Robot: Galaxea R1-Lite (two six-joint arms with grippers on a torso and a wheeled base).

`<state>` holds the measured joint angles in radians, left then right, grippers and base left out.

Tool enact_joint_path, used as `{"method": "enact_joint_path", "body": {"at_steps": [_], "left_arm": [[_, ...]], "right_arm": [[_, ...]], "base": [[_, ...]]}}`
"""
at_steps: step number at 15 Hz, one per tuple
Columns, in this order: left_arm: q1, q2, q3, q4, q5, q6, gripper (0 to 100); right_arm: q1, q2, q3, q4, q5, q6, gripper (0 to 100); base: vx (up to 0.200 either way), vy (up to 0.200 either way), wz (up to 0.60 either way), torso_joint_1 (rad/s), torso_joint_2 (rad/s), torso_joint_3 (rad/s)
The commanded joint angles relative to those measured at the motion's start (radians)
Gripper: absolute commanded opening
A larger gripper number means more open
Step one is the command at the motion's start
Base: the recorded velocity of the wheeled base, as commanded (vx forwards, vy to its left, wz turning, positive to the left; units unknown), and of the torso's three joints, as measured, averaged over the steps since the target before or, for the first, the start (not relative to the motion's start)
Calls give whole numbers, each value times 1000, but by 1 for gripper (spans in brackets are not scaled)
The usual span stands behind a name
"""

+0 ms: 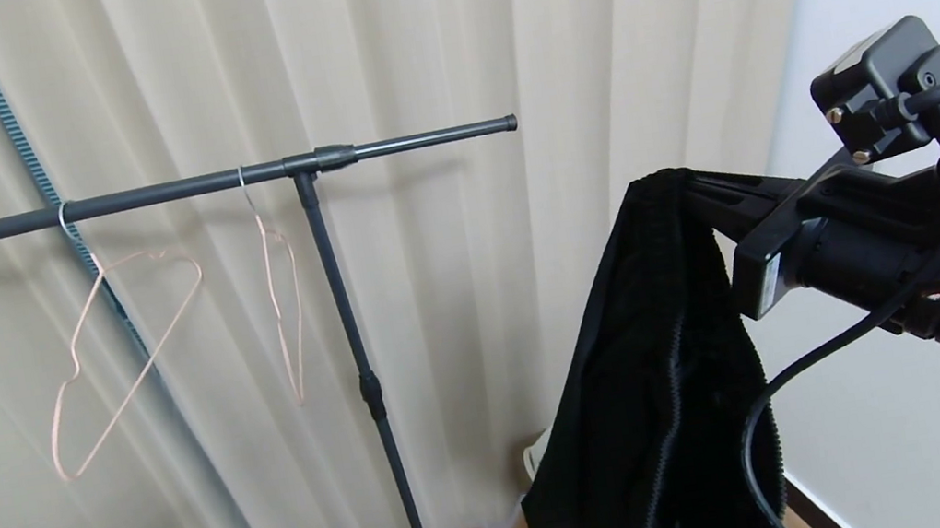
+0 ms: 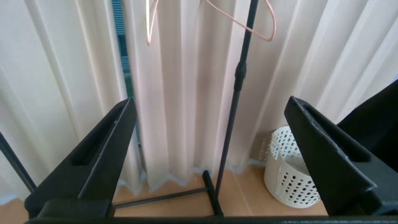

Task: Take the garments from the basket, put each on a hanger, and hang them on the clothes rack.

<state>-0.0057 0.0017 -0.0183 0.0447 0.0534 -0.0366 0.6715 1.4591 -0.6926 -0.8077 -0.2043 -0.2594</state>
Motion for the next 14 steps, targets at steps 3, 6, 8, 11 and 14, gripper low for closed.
{"method": "enact_joint_path", "body": {"at_steps": [3, 6, 8, 11, 14], "left_arm": [[0, 0, -2, 0, -1, 0, 100], [0, 0, -2, 1, -1, 0, 100], [0, 0, -3, 1, -1, 0, 100], [0, 0, 0, 0, -1, 0, 100], [0, 0, 0, -3, 0, -2, 100]], "right_arm": [[0, 1, 4, -1, 0, -6, 0], [0, 1, 10, -1, 0, -6, 0], [0, 0, 10, -1, 0, -6, 0], [0, -3, 15, -2, 0, -8, 0], [0, -5, 22, -11, 0, -43, 0]], "base": [[0, 0, 0, 248, -592, -342], [0, 0, 0, 235, -536, -315], [0, 0, 0, 185, -408, -346], [0, 0, 0, 178, -382, -391], [0, 0, 0, 175, -367, -294]]}}
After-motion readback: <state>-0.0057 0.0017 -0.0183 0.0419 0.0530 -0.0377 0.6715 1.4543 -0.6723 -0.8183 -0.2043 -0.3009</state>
